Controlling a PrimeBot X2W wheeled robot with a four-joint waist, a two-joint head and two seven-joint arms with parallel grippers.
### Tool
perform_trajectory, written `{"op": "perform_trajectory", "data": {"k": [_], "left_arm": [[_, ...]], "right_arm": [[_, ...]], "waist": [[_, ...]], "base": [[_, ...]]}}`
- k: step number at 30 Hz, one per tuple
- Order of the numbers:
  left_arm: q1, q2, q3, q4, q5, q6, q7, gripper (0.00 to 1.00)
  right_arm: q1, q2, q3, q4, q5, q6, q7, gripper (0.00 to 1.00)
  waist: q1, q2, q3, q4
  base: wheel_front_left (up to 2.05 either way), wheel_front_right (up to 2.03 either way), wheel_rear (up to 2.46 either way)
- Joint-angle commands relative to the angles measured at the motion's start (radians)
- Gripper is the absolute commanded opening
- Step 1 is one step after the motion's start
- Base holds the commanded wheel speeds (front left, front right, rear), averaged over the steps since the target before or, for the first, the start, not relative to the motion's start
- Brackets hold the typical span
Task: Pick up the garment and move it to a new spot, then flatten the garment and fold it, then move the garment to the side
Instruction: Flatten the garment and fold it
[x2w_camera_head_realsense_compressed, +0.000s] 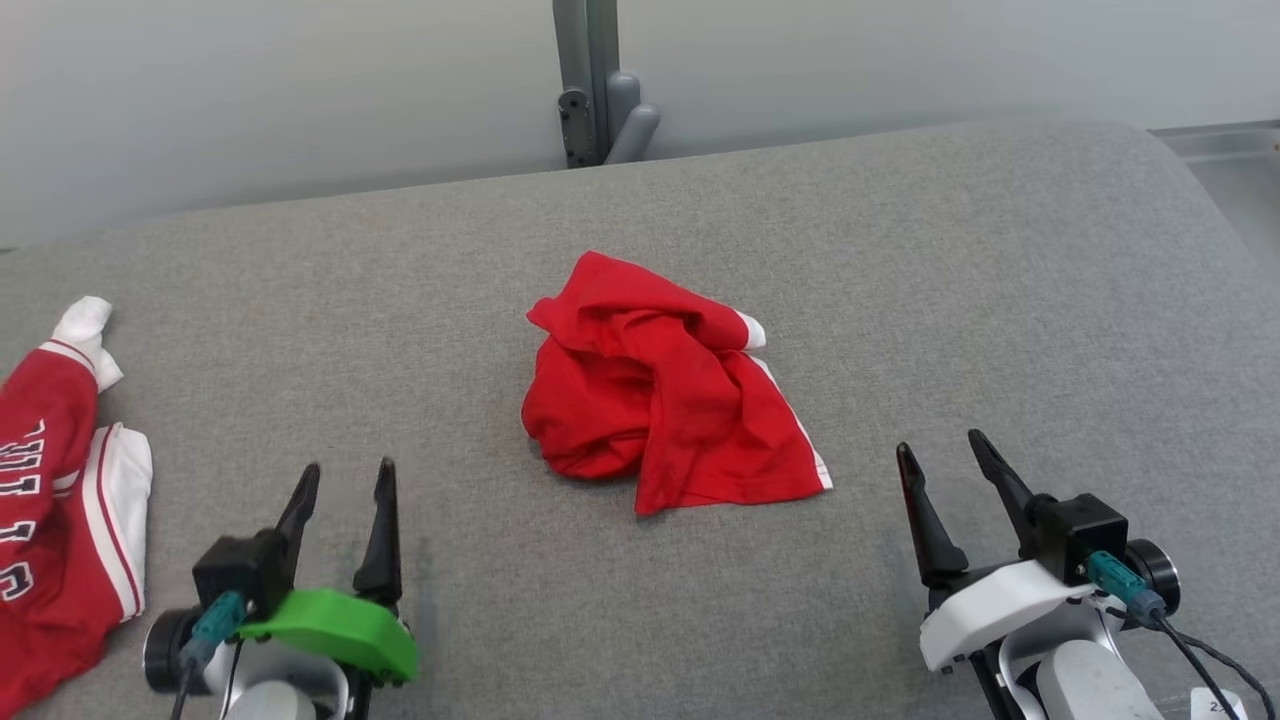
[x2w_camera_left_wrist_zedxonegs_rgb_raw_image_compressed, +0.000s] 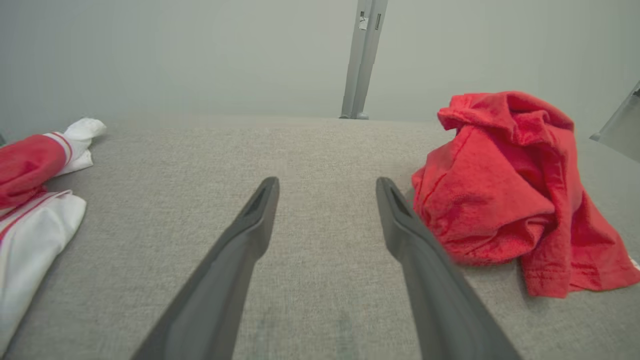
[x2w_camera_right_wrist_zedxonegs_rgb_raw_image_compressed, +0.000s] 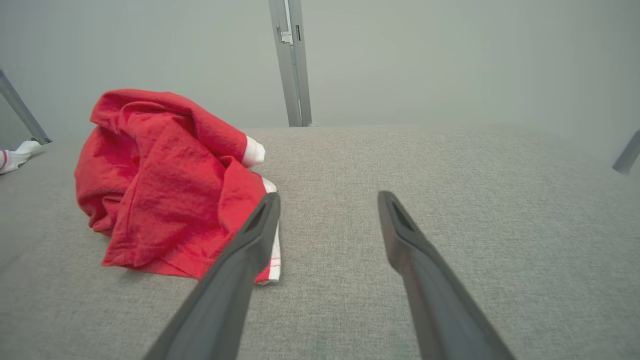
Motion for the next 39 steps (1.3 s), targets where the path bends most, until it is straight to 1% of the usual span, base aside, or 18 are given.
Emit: {"op": "perform_trajectory", "data": {"k": [1,5,7,11,15,19,22,26,31,35,39], "left_arm": [[0.054,-0.007,0.031,-0.015,0.014,0.000,-0.001,1.00],[0.148,-0.030,0.105,-0.062,0.054,-0.007,-0.001,1.00],[0.185,-0.035,0.126,-0.085,0.086,-0.008,-0.001,1.00],[0.250,-0.051,0.158,-0.132,0.132,-0.014,-0.001,1.00],[0.281,-0.061,0.171,-0.153,0.142,-0.020,-0.001,1.00],[0.289,-0.067,0.166,-0.164,0.142,-0.028,-0.001,1.00],[0.278,-0.070,0.149,-0.168,0.121,-0.035,-0.001,1.00],[0.261,-0.069,0.096,-0.173,0.094,-0.035,-0.001,1.00],[0.236,-0.069,0.050,-0.160,0.071,-0.038,-0.001,1.00],[0.214,-0.069,0.034,-0.150,0.048,-0.038,-0.001,1.00],[0.203,-0.069,0.039,-0.147,0.043,-0.038,-0.001,1.00]], "right_arm": [[0.016,0.000,0.004,0.000,0.011,-0.001,-0.003,1.00],[0.028,-0.004,0.017,0.007,-0.002,-0.001,-0.003,1.00],[0.036,-0.009,0.022,0.016,-0.014,-0.001,-0.003,1.00],[0.044,-0.008,0.025,0.023,-0.018,-0.001,-0.003,1.00],[0.059,-0.011,0.026,0.031,-0.015,-0.001,-0.003,1.00],[0.054,-0.014,0.044,0.040,-0.011,-0.001,-0.003,1.00],[0.039,-0.018,0.074,0.052,-0.003,-0.001,-0.003,1.00],[0.015,-0.020,0.139,0.076,0.008,-0.001,-0.003,1.00],[-0.053,-0.014,0.218,0.142,0.035,-0.001,-0.003,1.00],[-0.118,-0.006,0.223,0.218,0.030,-0.001,-0.003,1.00],[-0.168,0.000,0.200,0.288,0.004,-0.001,-0.003,1.00]], "waist": [[0.0000,-0.0001,-0.034,0.027],[0.0000,-0.0001,-0.054,0.038],[0.0000,-0.0001,-0.063,0.044],[0.0000,-0.0001,-0.075,0.052],[0.0000,-0.0001,-0.078,0.062],[0.0000,-0.0001,-0.074,0.082],[0.0000,-0.0001,-0.067,0.106],[0.0000,-0.0001,-0.045,0.151],[0.0000,-0.0001,-0.002,0.218],[0.0000,-0.0001,0.028,0.272],[0.0000,-0.0001,0.052,0.313]], "base": [[0.00,0.00,0.00],[0.00,0.00,0.00],[0.00,0.00,0.00],[0.00,0.00,0.00],[0.00,0.00,0.00],[0.00,0.00,0.00],[0.00,0.00,0.00],[0.00,0.00,0.00],[0.00,0.00,0.00],[0.00,0.00,0.00],[0.00,0.00,0.00]]}}
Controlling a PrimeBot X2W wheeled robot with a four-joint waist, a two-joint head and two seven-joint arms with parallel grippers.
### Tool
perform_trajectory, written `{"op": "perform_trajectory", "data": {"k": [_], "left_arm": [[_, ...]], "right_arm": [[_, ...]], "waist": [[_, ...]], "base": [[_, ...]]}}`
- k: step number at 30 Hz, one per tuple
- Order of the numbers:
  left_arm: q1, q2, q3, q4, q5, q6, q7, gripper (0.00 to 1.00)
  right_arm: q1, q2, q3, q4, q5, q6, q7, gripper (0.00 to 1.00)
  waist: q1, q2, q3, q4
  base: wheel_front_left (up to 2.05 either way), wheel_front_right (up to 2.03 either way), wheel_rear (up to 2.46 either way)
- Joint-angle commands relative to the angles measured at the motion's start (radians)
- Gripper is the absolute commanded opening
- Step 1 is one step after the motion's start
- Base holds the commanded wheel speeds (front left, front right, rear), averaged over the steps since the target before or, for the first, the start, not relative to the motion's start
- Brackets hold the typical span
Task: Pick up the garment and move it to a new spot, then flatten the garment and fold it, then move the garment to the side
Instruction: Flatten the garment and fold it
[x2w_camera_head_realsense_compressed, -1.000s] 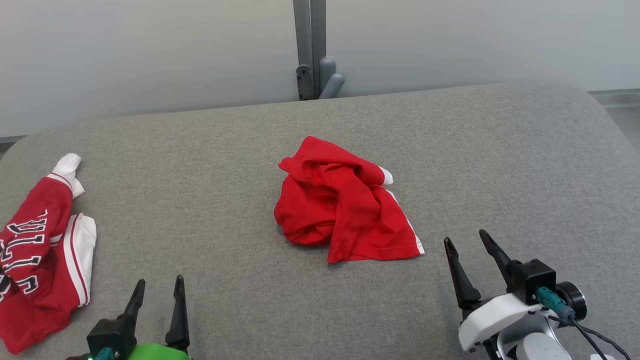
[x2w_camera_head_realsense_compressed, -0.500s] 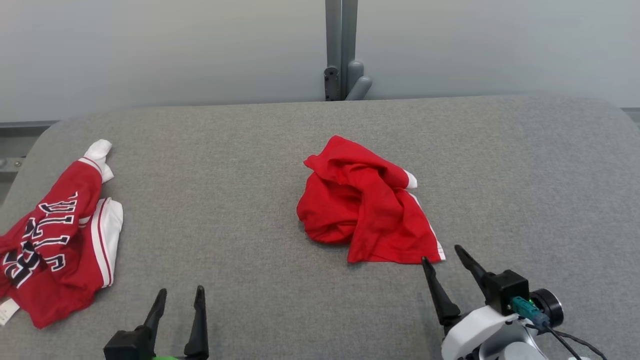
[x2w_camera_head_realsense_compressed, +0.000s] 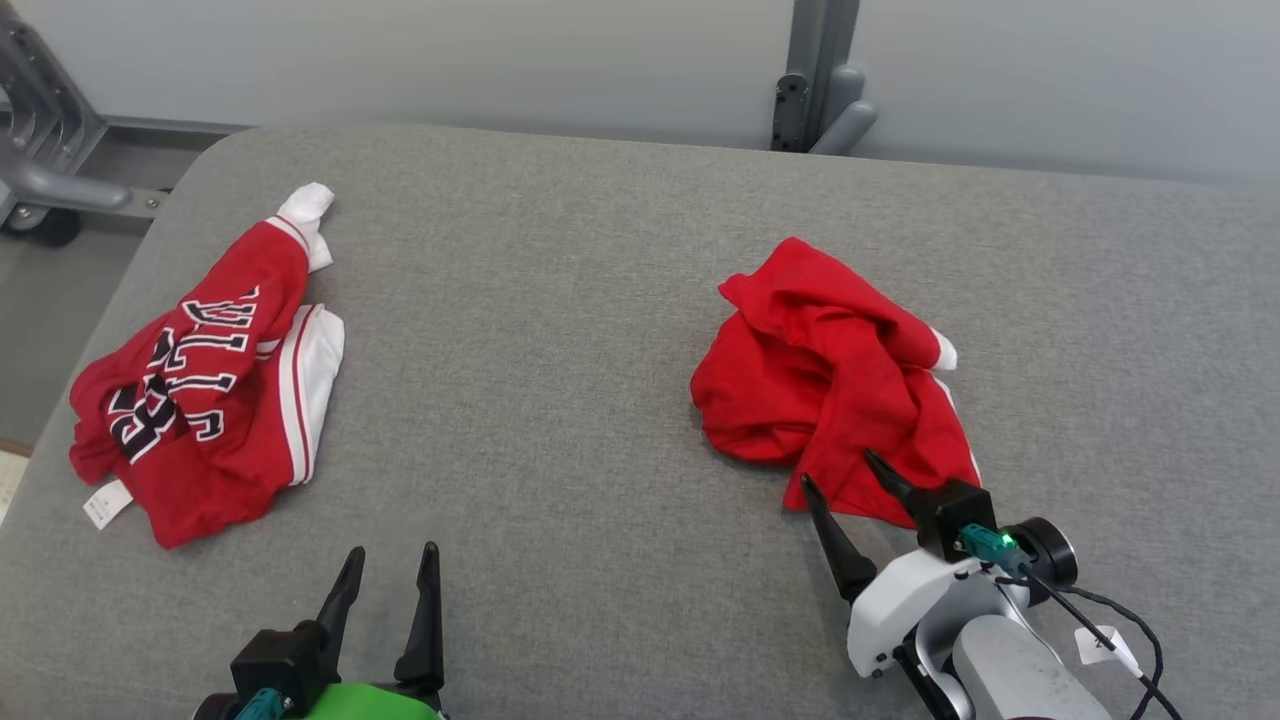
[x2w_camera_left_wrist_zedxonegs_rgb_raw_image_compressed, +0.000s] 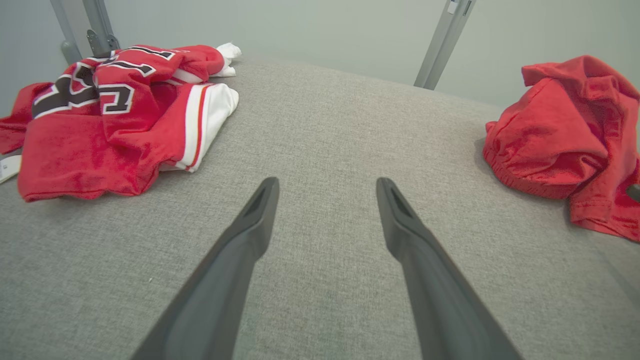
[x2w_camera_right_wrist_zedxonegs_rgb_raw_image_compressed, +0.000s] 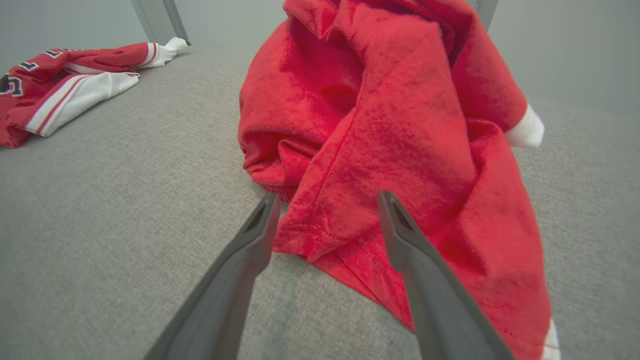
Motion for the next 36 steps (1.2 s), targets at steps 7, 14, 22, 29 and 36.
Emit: {"op": "perform_trajectory", "data": {"k": [7,14,22,29,36], "left_arm": [[-0.033,0.002,-0.006,0.001,-0.009,-0.002,-0.001,1.00],[-0.045,0.002,0.003,0.010,0.003,-0.005,-0.001,1.00],[-0.029,0.002,-0.012,0.014,-0.012,-0.007,-0.001,1.00],[-0.004,0.002,-0.040,0.034,-0.020,-0.009,-0.001,1.00],[-0.005,0.002,-0.066,0.041,-0.014,-0.012,-0.001,1.00]], "right_arm": [[-0.043,0.003,-0.040,0.060,-0.060,-0.001,-0.003,1.00],[-0.052,0.004,-0.016,0.048,-0.018,-0.001,-0.003,0.00],[-0.039,0.005,0.067,-0.111,0.108,-0.001,-0.003,0.00],[-0.116,0.004,0.117,-0.379,0.376,-0.001,-0.003,0.00],[-0.144,0.004,-0.073,-0.282,0.408,-0.001,-0.003,0.00]], "waist": [[0.0000,0.0000,0.070,0.078],[0.0000,0.0000,0.064,0.068],[0.0000,0.0000,0.032,0.028],[0.0000,0.0000,-0.026,-0.003],[0.0000,0.0000,-0.018,0.007]], "base": [[0.00,0.00,0.00],[0.00,0.00,0.00],[0.00,0.00,0.00],[0.00,0.00,0.00],[0.00,0.00,0.00]]}}
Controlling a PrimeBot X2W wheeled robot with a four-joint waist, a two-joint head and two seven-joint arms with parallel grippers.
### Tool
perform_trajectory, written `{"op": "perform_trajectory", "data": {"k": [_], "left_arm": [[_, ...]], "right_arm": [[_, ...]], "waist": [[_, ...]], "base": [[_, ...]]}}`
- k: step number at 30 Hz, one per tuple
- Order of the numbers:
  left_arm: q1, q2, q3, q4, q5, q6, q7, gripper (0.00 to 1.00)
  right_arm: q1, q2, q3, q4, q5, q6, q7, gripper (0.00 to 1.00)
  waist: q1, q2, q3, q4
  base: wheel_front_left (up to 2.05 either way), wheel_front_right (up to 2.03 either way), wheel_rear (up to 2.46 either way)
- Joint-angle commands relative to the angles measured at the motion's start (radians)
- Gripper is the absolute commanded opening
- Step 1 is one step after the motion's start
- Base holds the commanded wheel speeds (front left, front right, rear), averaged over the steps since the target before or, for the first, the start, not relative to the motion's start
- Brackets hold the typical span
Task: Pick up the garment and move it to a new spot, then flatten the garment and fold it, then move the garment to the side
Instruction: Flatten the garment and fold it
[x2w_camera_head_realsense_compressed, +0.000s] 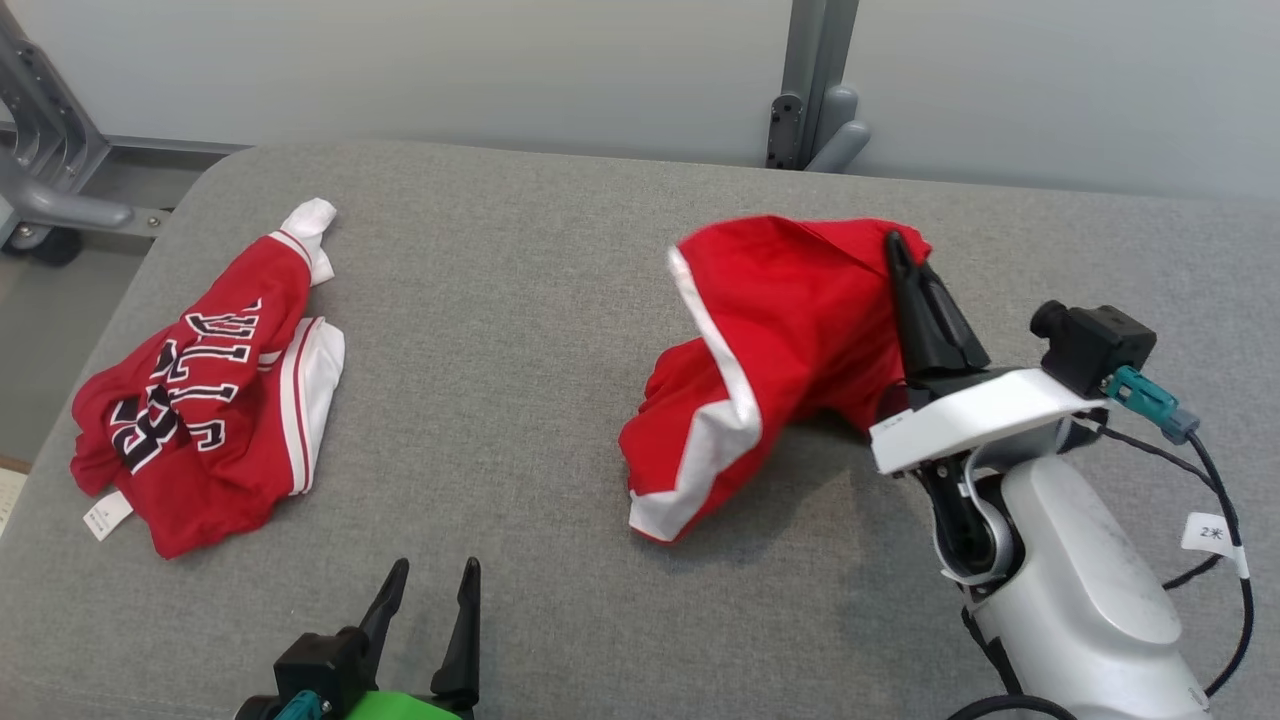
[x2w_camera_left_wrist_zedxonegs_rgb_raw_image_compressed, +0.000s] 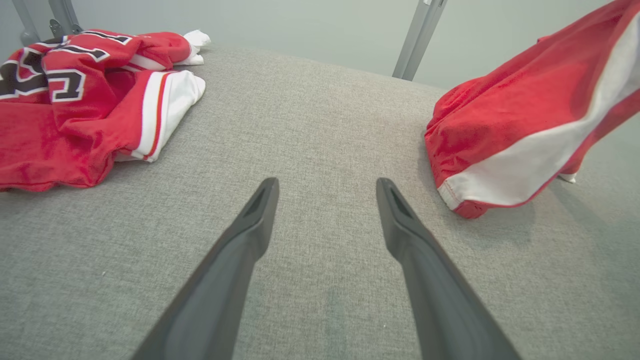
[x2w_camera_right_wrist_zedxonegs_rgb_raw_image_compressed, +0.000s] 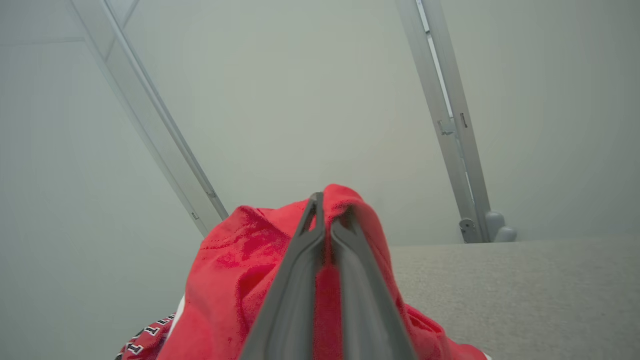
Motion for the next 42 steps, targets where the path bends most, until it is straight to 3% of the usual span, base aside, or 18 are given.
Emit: {"op": "perform_trajectory", "data": {"k": [1,6,7,8,9,12,19,28,36,42], "left_arm": [[0.001,0.002,-0.006,-0.002,0.005,-0.003,-0.001,1.00],[-0.010,0.002,-0.019,0.005,0.005,-0.005,-0.001,1.00],[-0.013,0.002,-0.021,0.006,0.003,-0.005,-0.001,1.00],[-0.016,0.002,-0.025,0.008,0.004,-0.006,-0.001,1.00],[-0.021,0.002,-0.030,0.008,0.004,-0.006,-0.001,1.00],[-0.033,0.002,-0.042,0.010,0.003,-0.007,-0.001,1.00],[-0.031,0.002,-0.064,0.010,-0.002,-0.007,-0.001,1.00],[-0.027,0.002,-0.113,0.006,-0.032,-0.009,-0.001,1.00],[-0.107,0.003,-0.243,0.041,-0.110,-0.008,-0.001,1.00],[-0.181,0.004,-0.236,0.144,-0.143,-0.007,-0.001,1.00]], "right_arm": [[0.010,-0.009,-0.042,0.049,-0.034,0.000,-0.003,0.00],[0.040,-0.042,-0.199,0.236,-0.128,0.000,-0.003,0.00],[0.042,-0.052,-0.230,0.259,-0.159,0.000,-0.003,0.37],[0.051,-0.053,-0.275,0.283,-0.172,0.000,-0.003,0.87],[0.058,-0.054,-0.312,0.303,-0.193,0.000,-0.003,1.00],[0.067,-0.052,-0.388,0.315,-0.262,0.000,-0.003,1.00],[0.152,-0.034,-0.432,0.188,-0.342,0.000,-0.003,1.00],[0.281,-0.014,-0.366,0.033,-0.359,0.000,-0.003,1.00],[0.326,-0.010,-0.304,0.006,-0.346,0.000,-0.003,1.00],[0.308,-0.009,-0.287,-0.001,-0.346,0.000,-0.003,1.00]], "waist": [[0.0000,-0.0001,0.013,0.010],[0.0000,-0.0001,0.033,0.015],[0.0000,-0.0001,0.036,0.013],[0.0000,-0.0001,0.038,0.011],[0.0000,-0.0001,0.039,0.009],[0.0000,-0.0001,0.036,-0.005],[0.0000,-0.0001,-0.010,-0.062],[0.0000,-0.0001,-0.043,-0.169],[0.0000,-0.0001,-0.014,-0.282],[0.0000,-0.0001,0.019,-0.340]], "base": [[0.00,0.00,0.00],[0.00,0.00,0.00],[0.00,0.00,0.00],[0.00,0.00,0.00],[0.00,0.00,0.00],[0.00,0.00,0.00],[0.00,0.00,0.00],[0.00,0.00,0.00],[0.00,0.00,0.00],[0.00,0.00,0.00]]}}
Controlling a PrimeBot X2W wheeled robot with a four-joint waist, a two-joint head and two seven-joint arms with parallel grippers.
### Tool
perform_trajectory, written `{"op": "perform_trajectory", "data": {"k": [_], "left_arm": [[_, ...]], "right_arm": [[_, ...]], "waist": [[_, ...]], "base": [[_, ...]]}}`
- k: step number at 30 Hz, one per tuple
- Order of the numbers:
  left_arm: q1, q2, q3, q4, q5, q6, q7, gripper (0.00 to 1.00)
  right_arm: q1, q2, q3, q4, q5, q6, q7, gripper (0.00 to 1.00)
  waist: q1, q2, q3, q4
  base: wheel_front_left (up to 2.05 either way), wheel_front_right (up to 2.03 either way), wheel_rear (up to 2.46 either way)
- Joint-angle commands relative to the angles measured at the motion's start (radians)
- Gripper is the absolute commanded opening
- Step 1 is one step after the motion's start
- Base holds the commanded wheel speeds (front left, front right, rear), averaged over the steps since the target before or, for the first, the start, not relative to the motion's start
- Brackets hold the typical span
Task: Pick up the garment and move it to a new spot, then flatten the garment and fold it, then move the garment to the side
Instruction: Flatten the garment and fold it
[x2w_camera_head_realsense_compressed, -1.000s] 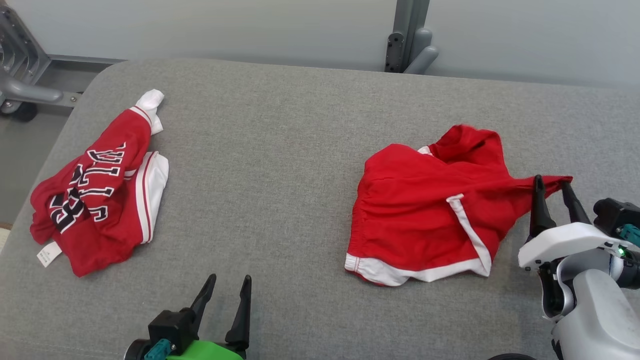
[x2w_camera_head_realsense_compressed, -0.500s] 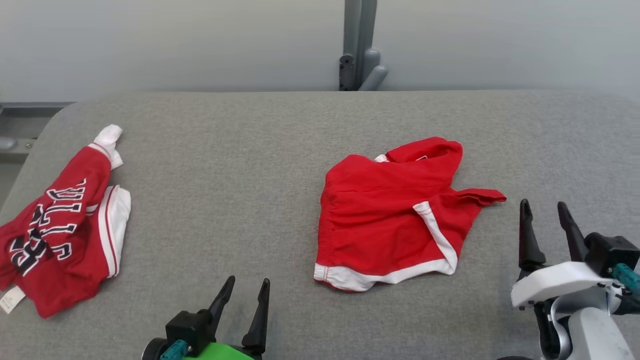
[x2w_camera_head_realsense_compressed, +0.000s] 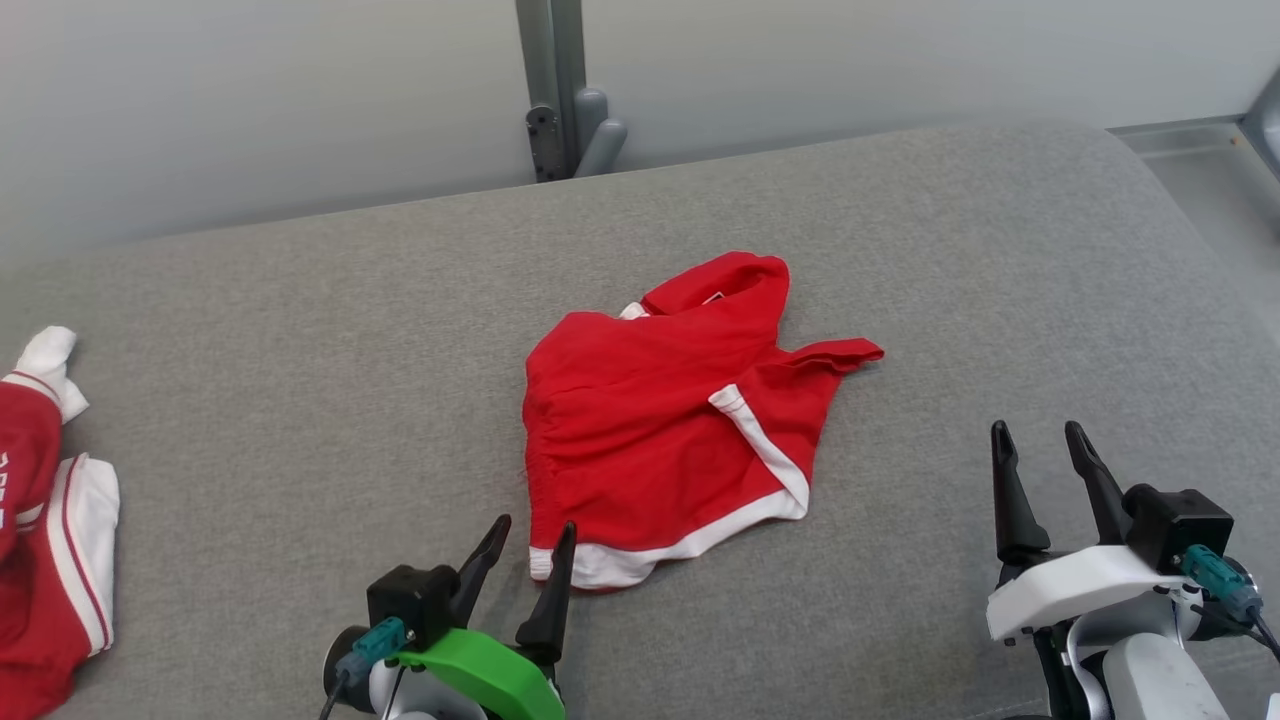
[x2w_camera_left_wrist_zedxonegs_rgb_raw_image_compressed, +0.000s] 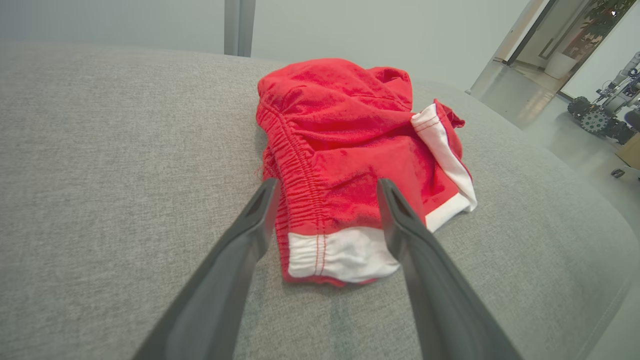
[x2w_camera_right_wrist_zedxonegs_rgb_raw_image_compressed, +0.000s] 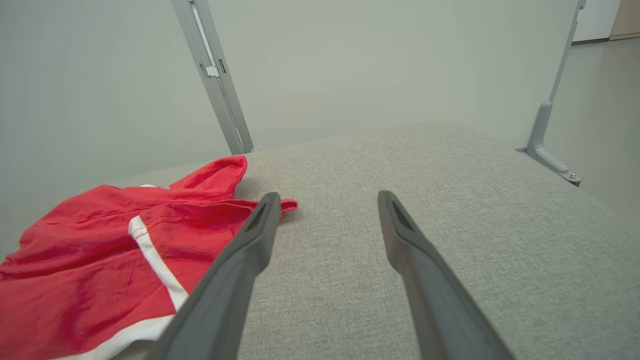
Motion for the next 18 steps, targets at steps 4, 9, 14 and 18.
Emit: {"op": "perform_trajectory", "data": {"k": [4,9,14,18], "left_arm": [[-0.027,0.005,0.001,0.020,-0.049,0.002,-0.001,1.00],[-0.049,0.006,0.007,0.061,-0.080,0.002,-0.001,1.00],[-0.064,0.005,0.058,0.106,-0.046,0.002,-0.001,1.00],[-0.076,0.005,0.024,0.120,-0.080,0.002,-0.001,1.00]], "right_arm": [[-0.011,-0.004,-0.005,-0.012,0.003,0.000,-0.003,1.00],[-0.008,-0.001,-0.004,-0.017,0.003,0.000,-0.003,1.00],[-0.016,0.001,0.005,-0.013,0.008,0.000,-0.003,1.00],[-0.026,0.002,0.011,-0.006,0.014,0.000,-0.003,1.00]], "waist": [[0.0000,-0.0001,0.030,-0.056],[0.0000,-0.0001,0.039,-0.064],[0.0000,-0.0001,0.053,-0.066],[0.0000,-0.0001,0.063,-0.067]], "base": [[0.00,0.00,0.00],[0.00,0.00,0.00],[0.00,0.00,0.00],[0.00,0.00,0.00]]}}
